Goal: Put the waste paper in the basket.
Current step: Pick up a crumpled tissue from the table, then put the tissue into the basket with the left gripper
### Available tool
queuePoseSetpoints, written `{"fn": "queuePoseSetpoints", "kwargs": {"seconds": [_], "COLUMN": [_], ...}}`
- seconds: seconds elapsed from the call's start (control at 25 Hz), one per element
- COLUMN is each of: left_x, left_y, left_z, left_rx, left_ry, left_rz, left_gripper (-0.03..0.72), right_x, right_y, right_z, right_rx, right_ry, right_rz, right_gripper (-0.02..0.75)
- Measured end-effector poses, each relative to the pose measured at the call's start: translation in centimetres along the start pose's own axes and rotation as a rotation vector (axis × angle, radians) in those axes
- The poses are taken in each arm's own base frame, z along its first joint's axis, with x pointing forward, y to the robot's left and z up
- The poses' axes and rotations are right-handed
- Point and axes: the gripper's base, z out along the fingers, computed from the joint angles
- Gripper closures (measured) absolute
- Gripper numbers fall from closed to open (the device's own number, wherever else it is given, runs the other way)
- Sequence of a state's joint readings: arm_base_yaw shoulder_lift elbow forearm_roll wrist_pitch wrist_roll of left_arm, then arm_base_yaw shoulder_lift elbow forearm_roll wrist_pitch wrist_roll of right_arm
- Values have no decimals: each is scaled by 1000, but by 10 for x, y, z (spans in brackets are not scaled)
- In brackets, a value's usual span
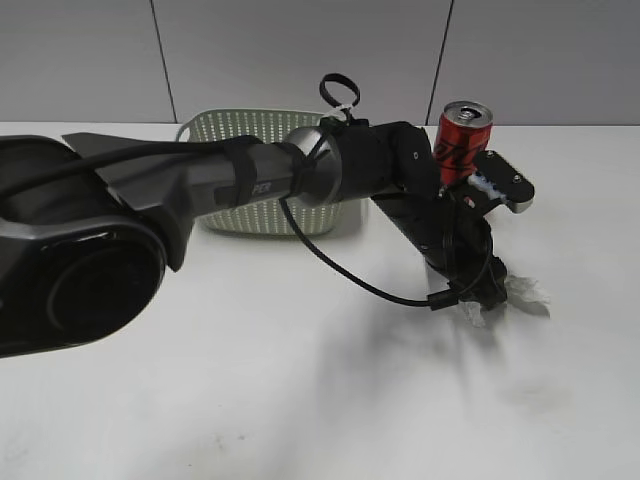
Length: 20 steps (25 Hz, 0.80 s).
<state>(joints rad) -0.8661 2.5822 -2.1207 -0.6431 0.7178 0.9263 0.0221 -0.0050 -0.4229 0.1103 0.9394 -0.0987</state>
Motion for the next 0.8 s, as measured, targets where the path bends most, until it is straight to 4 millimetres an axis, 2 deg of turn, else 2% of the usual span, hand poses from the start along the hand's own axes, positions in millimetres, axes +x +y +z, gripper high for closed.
{"fn": "queuePoseSetpoints", "kwargs": {"seconds": [0.08,0.16,0.32,0.44,0.56,0.8], "left_x": [0,0,1,0,-15,-69], "left_y": [0,0,-2,-6,-10,-25], "left_z": [0,0,-4,-14,-39,-126], "left_rx": [1,3,39,59,53,-25], "left_ry": [-1,1,25,86,89,-37], "left_rz": [-2,-2,-15,-9,16,72], "left_gripper": [312,375,617,657,662,663], "right_x": [0,0,0,0,0,0], "right_y": [0,0,0,0,0,0], "right_z": [0,0,0,0,0,0], "right_rx": [0,0,0,0,0,0], "right_ry": [0,0,0,0,0,0], "right_rz": [0,0,0,0,0,0], "right_gripper": [154,154,155,155,155,154]}}
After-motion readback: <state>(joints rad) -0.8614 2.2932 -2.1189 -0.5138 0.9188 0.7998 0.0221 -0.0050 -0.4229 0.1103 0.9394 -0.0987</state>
